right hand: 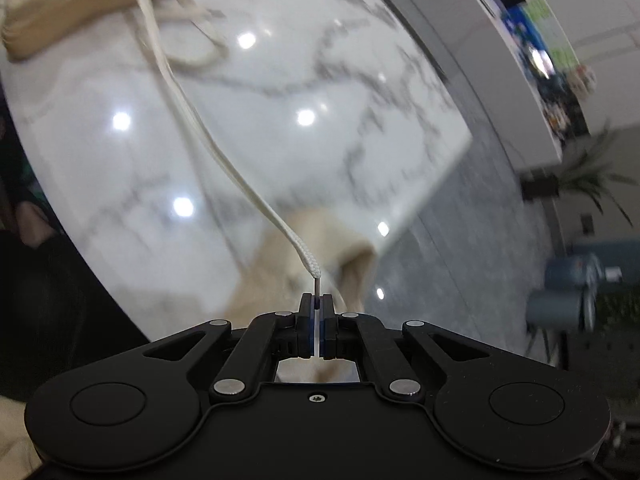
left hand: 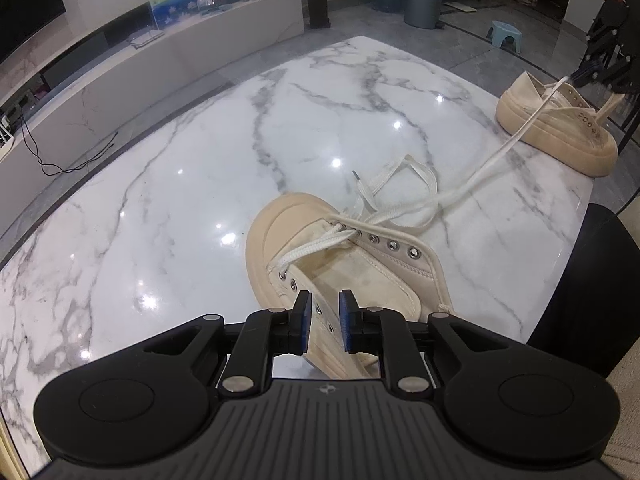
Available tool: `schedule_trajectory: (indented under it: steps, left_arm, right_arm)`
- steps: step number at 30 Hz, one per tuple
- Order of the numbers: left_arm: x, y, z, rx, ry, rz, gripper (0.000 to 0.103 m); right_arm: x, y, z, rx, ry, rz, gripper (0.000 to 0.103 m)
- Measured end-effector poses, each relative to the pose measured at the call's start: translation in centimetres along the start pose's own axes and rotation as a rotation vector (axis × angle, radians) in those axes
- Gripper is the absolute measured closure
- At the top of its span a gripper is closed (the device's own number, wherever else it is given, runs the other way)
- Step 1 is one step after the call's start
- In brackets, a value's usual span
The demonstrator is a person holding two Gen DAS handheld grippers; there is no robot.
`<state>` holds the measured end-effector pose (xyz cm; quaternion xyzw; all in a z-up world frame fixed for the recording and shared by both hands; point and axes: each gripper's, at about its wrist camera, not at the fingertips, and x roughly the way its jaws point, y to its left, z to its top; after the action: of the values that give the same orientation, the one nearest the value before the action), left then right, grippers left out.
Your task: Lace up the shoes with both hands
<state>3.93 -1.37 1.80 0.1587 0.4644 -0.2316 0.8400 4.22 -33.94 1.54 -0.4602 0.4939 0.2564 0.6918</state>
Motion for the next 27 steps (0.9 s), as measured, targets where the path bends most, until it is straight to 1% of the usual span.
schedule_trajectory:
  steps: [2,6,14,19,22,27]
  left_arm:
    - [-0.2,0.1,0.0,-0.001,-0.004,0.002,0.088]
    - [-0.3,0.3,0.3,-0.009,-0.01,0.006,0.088]
    - [0.4,0.6,0.8,-0.03,-0.01,-0.013,0.088]
    - [1.1,0.6,1.2,-0.04,0.016,-0.011,0.088]
    - [1.5,1.0,1.3,-0.071,0.025,-0.029,0.088]
    - [2.1,1.7,1.9,-0.098,0.045,-0.028,0.088]
  right_arm:
    - [0.3,0.8,1.7,-0.02,-0.033,0.038,0.103]
    - [1.5,1.7,4.6,-0.056,-0.068,0.082,0.102]
    - [3.4,1.8,10.7,0.023,-0.165,0.205,0.102]
    - [4.2,2.3,13.4,0.032,-0.196,0.266,0.102]
    - [4.8,2.3,15.0,0.08,-0.214,0.295,0.101]
    - [6.4,1.6,17.9,0.257,-0.222,0.347,0.101]
